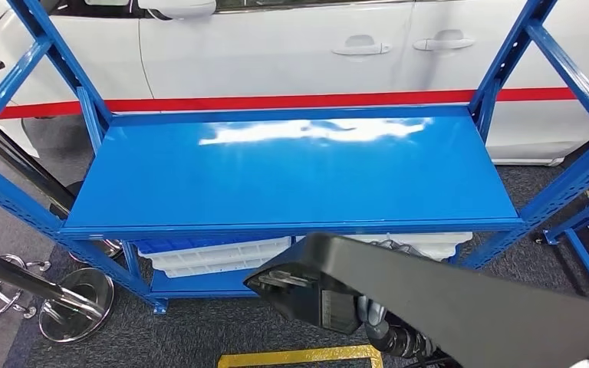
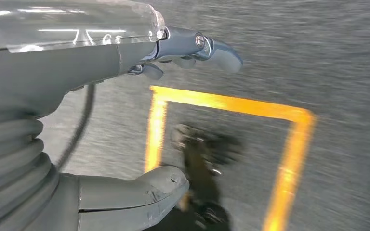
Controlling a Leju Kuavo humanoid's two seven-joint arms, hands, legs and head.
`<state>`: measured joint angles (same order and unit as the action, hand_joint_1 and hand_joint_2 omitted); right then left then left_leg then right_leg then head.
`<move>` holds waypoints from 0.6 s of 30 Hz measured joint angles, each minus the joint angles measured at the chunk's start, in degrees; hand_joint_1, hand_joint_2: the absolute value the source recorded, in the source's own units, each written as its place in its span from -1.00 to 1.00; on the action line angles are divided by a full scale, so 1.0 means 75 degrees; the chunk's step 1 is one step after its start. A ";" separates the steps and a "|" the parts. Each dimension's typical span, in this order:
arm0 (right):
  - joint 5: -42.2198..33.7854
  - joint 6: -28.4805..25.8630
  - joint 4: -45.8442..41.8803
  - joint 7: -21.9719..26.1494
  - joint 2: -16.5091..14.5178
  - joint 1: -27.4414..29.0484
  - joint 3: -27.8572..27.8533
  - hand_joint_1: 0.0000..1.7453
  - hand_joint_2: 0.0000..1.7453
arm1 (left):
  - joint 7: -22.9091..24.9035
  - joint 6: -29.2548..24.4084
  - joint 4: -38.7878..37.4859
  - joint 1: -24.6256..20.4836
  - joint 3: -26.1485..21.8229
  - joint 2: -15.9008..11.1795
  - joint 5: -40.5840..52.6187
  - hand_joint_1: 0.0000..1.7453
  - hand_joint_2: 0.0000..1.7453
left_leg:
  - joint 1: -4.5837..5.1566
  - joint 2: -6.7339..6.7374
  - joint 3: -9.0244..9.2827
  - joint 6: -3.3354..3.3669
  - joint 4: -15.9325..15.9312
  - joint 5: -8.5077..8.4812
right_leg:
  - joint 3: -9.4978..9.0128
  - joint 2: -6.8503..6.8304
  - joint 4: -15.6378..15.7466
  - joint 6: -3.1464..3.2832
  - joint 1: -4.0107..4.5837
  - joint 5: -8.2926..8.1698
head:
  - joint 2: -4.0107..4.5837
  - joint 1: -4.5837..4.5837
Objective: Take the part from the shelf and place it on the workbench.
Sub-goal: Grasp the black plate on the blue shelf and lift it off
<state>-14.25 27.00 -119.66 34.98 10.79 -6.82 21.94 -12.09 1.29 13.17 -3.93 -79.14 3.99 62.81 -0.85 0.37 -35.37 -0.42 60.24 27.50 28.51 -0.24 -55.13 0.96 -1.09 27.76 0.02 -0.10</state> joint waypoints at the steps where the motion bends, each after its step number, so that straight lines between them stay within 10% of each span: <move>1: -0.0021 0.0002 0.0000 -0.0016 0.0001 -0.0044 0.0000 0.68 1.00 | 0.0276 -0.0066 -0.0001 -0.0001 0.0009 -0.0001 0.0055 -1.00 1.00 | -0.0002 -0.0002 -0.0164 -0.0032 0.0515 0.0377 | 0.0085 -0.0009 -0.0022 0.0045 0.0016 -0.0053 | 0.0000 -0.0001; 3: -0.0078 0.0004 0.0007 -0.0072 0.0001 -0.0156 0.0000 0.68 1.00 | 0.0827 -0.0166 -0.0001 -0.0007 0.0029 -0.0005 0.0146 -1.00 1.00 | -0.0002 -0.0004 -0.0426 -0.0060 0.1519 0.0876 | 0.0275 -0.0021 -0.0079 0.0078 0.0044 -0.0155 | 0.0000 -0.0001; 5: -0.0127 0.0023 0.0019 -0.0134 0.0001 -0.0281 0.0000 0.68 1.00 | 0.1268 -0.0191 -0.0003 -0.0012 0.0052 -0.0003 0.0174 -1.00 1.00 | 0.0003 -0.0004 -0.0263 -0.0028 0.1644 0.0738 | 0.0458 -0.0027 -0.0144 0.0076 0.0074 -0.0249 | 0.0000 -0.0001; 9: -0.0186 0.0077 0.0031 -0.0200 0.0001 -0.0561 0.0000 0.68 1.00 | 0.1805 -0.0106 -0.0008 -0.0051 0.0061 -0.0003 0.0054 -1.00 1.00 | 0.0102 -0.0034 0.1080 0.0241 -0.0344 0.0164 | 0.0688 -0.0030 -0.0193 0.0020 0.0113 -0.0434 | 0.0000 0.0000; 13: -0.0221 0.0077 0.0063 -0.0245 0.0007 -0.0684 -0.0001 0.68 1.00 | 0.1902 -0.0096 -0.0016 -0.0051 0.0058 0.0007 0.0017 -1.00 1.00 | 0.0146 -0.0024 0.1188 0.0336 -0.0844 0.0085 | 0.0835 -0.0043 -0.0201 -0.0150 0.0086 -0.0597 | 0.0000 0.0001; 18: -0.0264 0.0081 0.0118 -0.0338 0.0087 -0.0798 -0.0011 0.68 1.00 | 0.2126 -0.0064 -0.0042 -0.0048 -0.0013 0.0074 -0.0165 -1.00 1.00 | 0.0098 0.0036 0.0778 0.0470 -0.0805 -0.0219 | 0.1417 0.0020 -0.1989 -0.0284 0.0065 0.0787 | 0.0000 0.0004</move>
<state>-16.23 27.61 -118.78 32.45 11.44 -12.80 21.86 3.86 0.81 12.85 -4.29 -79.24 4.55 61.57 -0.12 0.64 -29.53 3.11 54.20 25.86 39.13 -0.09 -70.05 -1.17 -0.60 33.66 0.02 -0.07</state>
